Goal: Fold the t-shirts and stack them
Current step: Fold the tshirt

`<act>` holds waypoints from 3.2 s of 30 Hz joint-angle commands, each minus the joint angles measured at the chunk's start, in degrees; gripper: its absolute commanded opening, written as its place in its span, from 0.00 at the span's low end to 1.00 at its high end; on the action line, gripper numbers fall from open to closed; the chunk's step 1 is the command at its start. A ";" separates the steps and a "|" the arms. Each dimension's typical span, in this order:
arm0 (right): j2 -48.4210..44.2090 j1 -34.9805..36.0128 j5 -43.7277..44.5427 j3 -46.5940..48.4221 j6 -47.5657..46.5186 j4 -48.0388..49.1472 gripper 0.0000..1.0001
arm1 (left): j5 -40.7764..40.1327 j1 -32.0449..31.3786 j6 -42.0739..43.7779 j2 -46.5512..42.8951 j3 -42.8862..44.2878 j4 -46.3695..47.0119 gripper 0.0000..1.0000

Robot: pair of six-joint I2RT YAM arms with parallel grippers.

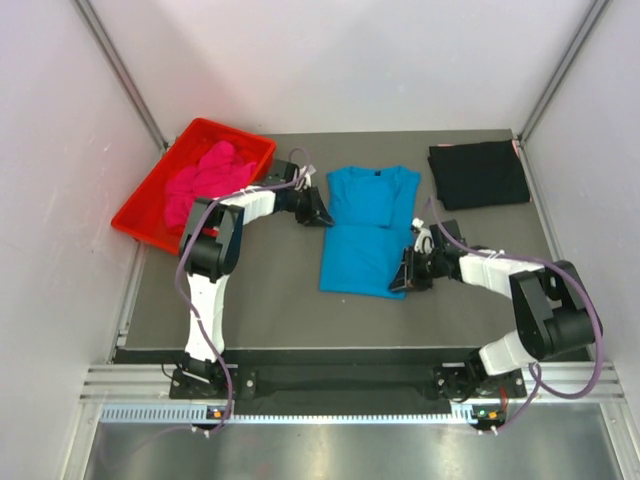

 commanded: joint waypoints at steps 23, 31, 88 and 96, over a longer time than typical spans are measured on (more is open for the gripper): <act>-16.51 0.03 20.20 -3.23 3.58 -15.57 0.30 | -8.53 0.31 7.40 -16.97 -4.72 -13.83 0.30; -27.94 0.12 15.37 -4.28 10.17 -15.68 0.58 | -1.60 0.22 5.38 -30.85 -27.04 -5.84 0.35; -13.53 0.03 12.30 -11.93 10.26 -0.55 0.31 | 2.37 -4.09 -2.97 -24.36 -46.48 13.68 0.08; -20.29 0.65 15.01 -12.72 10.44 -7.84 0.00 | -0.09 -5.14 -5.61 -30.07 -49.20 10.17 0.00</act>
